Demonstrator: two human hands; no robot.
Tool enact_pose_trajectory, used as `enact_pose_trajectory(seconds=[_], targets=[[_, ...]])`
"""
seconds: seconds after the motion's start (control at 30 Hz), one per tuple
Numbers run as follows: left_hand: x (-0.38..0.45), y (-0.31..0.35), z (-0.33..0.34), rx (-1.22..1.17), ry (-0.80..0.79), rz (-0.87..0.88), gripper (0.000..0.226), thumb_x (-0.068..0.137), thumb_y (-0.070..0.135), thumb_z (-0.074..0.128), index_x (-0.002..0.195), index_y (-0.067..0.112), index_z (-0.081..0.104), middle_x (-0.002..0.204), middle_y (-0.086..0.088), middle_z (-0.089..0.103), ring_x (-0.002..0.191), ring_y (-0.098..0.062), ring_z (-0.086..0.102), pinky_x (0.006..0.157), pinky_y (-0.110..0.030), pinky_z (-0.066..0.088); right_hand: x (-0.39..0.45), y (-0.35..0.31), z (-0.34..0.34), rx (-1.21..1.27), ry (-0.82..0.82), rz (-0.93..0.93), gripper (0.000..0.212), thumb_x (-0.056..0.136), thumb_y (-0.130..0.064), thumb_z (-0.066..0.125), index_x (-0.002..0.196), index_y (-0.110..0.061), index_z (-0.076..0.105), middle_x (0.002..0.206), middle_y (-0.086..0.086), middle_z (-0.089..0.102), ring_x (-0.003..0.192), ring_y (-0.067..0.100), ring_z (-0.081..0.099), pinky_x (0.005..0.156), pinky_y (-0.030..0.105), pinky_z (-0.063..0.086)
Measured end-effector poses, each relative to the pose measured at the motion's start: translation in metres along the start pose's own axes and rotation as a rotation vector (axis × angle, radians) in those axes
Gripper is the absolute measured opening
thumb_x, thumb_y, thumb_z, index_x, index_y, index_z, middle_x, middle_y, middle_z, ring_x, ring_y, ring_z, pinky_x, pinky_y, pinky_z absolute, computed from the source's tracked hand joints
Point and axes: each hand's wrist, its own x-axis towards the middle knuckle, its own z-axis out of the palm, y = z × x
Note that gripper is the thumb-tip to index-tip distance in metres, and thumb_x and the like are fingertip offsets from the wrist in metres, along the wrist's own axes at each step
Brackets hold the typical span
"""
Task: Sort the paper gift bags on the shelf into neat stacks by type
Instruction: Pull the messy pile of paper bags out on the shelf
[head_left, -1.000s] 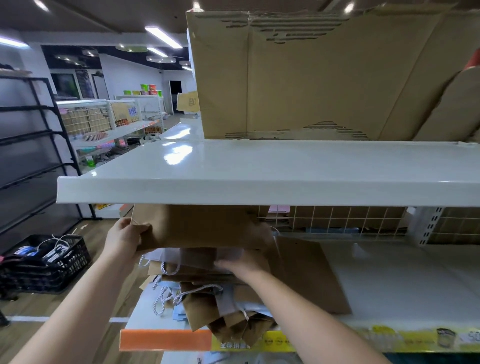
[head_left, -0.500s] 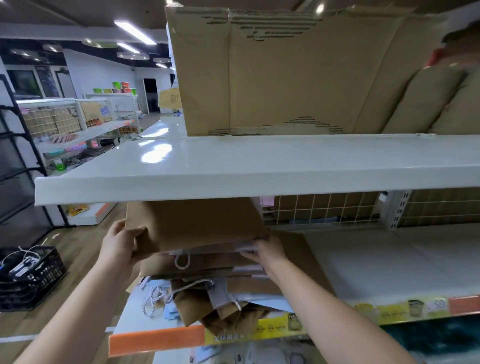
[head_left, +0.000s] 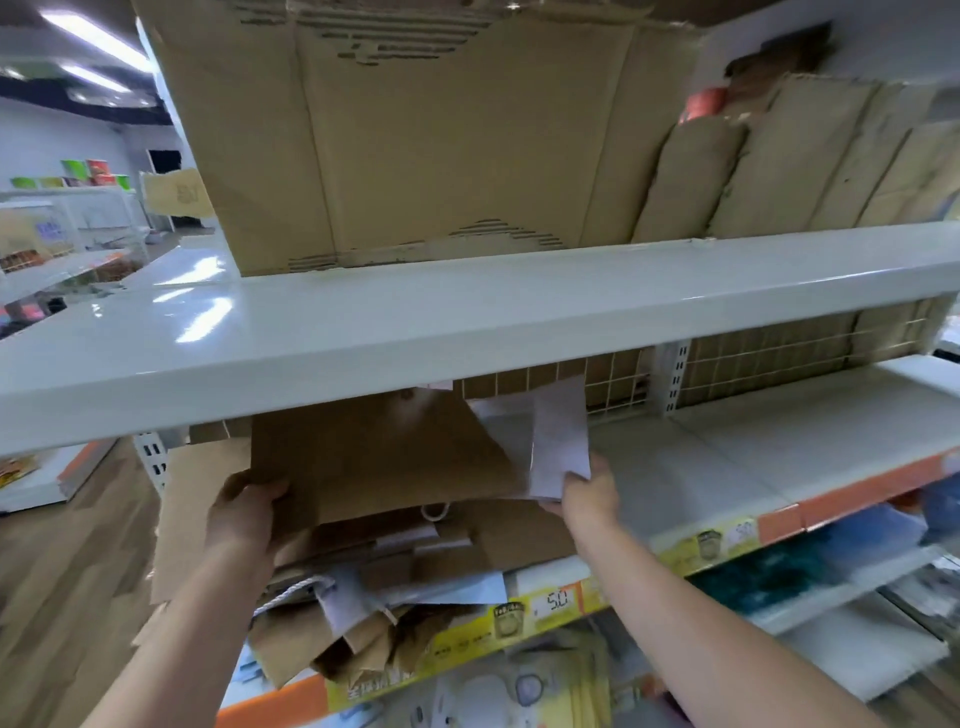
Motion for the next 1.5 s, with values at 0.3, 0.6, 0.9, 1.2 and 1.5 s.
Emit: enact_pose_trajectory(seconds=[0.3,0.6,0.9,1.2,1.5], targets=[[-0.025,-0.042,0.069,-0.045,-0.036,-0.072,0.036,0.09,0.007,0.058,0.125,0.012,0.053,0.117,-0.019,0.061,0.073,-0.022,0.058,0.047,-0.032,0.053,0.049,-0.015,-0.091,-0.15,0.025,-0.141,0.033,0.095,0.002,0.039,0.116,-0.023,0.045,0.109,0.007,0.056,0.092,0.028,0.059,0.086,0.057,0.053],[-0.097,-0.1,0.163,-0.11,-0.04,-0.03,0.031,0.095,0.005,0.052,0.12,0.02,0.045,0.084,-0.006,0.06,0.068,-0.021,0.056,0.053,-0.035,0.048,0.112,-0.051,-0.226,-0.143,0.023,-0.142,0.033,0.097,0.0,0.038,0.116,-0.025,0.047,0.114,0.004,0.055,0.097,0.032,0.062,0.067,0.034,0.058],[-0.163,-0.156,0.28,-0.09,-0.089,-0.026,0.032,0.094,0.005,0.052,0.124,0.015,0.048,0.098,-0.008,0.058,0.074,-0.021,0.054,0.06,-0.033,0.044,0.169,-0.085,-0.359,-0.254,0.095,-0.156,0.029,0.095,-0.001,0.038,0.117,-0.017,0.047,0.111,0.008,0.058,0.096,0.028,0.06,0.073,0.039,0.06],[-0.166,-0.208,0.377,-0.043,-0.15,-0.085,0.051,0.093,0.009,0.058,0.141,0.017,0.042,0.12,-0.015,0.055,0.082,-0.024,0.057,0.062,-0.036,0.047,0.229,-0.107,-0.437,-0.21,0.154,-0.146,0.029,0.093,-0.003,0.039,0.117,-0.017,0.047,0.109,0.007,0.061,0.095,0.025,0.061,0.089,0.049,0.055],[-0.162,-0.246,0.485,-0.076,-0.198,-0.125,0.042,0.093,0.009,0.056,0.134,0.015,0.046,0.116,-0.014,0.056,0.086,-0.029,0.057,0.068,-0.037,0.046,0.308,-0.134,-0.497,-0.205,0.203,-0.115,0.031,0.093,0.001,0.036,0.109,-0.025,0.043,0.101,0.003,0.058,0.095,0.029,0.062,0.057,0.023,0.057]])
